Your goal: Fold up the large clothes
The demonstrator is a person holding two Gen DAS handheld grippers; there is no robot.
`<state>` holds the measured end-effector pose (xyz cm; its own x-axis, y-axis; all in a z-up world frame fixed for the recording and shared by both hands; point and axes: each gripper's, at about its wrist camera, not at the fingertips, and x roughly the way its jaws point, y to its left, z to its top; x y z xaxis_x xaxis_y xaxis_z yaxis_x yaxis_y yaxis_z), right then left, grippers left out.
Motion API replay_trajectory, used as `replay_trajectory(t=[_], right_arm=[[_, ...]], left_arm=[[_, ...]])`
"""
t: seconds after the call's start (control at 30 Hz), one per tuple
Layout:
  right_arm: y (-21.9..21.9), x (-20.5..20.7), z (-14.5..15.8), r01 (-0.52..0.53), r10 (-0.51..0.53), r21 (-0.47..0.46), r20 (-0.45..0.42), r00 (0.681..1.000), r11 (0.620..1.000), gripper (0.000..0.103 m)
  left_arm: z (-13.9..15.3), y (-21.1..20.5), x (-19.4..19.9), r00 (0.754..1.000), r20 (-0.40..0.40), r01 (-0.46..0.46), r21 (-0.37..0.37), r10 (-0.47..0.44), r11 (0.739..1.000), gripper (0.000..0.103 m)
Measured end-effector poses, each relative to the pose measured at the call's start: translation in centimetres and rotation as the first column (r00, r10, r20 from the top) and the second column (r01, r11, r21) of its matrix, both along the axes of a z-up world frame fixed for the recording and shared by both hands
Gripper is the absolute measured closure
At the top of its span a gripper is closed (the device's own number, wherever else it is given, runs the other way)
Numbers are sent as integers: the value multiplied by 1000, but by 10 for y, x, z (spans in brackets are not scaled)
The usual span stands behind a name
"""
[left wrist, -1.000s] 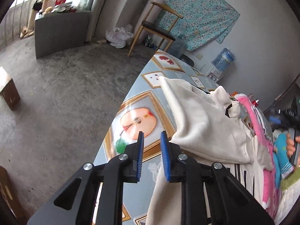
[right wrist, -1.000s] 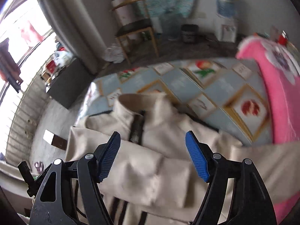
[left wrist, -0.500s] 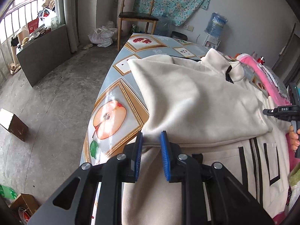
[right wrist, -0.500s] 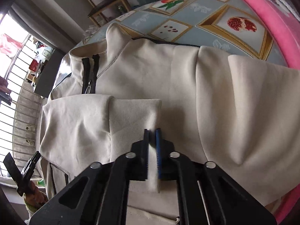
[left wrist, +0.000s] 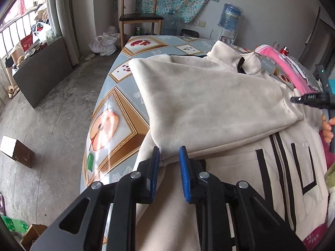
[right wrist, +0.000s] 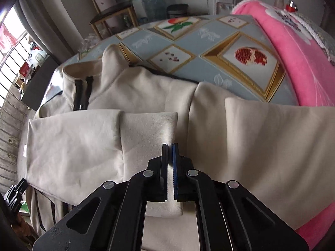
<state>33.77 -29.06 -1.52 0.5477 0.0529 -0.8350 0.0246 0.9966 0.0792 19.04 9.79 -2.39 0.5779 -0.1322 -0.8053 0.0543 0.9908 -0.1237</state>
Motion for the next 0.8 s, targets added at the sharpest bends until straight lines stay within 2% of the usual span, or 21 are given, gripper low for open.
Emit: replay_trajectory(t=[0.07,0.1,0.13,0.2,0.27,0.33,0.43,0.57,0.6,0.63,0.7,0.8], right_arm=[[-3,-4,-2,18,-18,0,17,1000,1000,91],[-4,-9,3,29,-29,-10,34,999,1000,83],[-5,-16,10,36,-34,-27,68,997,999,74],[4,-34,26,24,-14,-74,144,989,997,67],[21,-51,40,-27,52,-124,203,978,992,66],[43,-63,41,-119,148,-138,226,963,983,57],[76,-66,18,-220,252,-183,177,951,958,53],[87,-52,-29,-225,245,-228,61,968,947,51],[86,-57,-29,-222,247,-236,84,965,946,49],[84,-58,-29,-225,248,-231,79,965,947,49],[79,-57,-22,-211,228,-201,63,972,957,49],[77,-53,0,-203,220,-154,100,970,967,45]], left_arm=[[6,8,-1,1000,10,-3,-36,4,999,84],[13,14,-2,1000,25,-14,-45,15,999,84],[18,19,-1,999,38,-22,-44,24,999,84],[30,32,3,997,64,-49,-41,52,998,84],[39,44,14,994,75,-70,-70,76,995,84],[43,47,27,995,66,-73,-97,79,993,84],[34,27,47,1000,27,-3,-106,6,994,84],[-3,-3,57,995,-92,40,-30,-42,999,84],[-13,-6,56,993,-111,34,8,-33,999,84],[-15,-7,53,995,-92,33,24,-31,999,84],[-12,-6,52,995,-89,38,32,-35,999,84],[1,-7,63,997,-61,38,28,-36,999,83]])
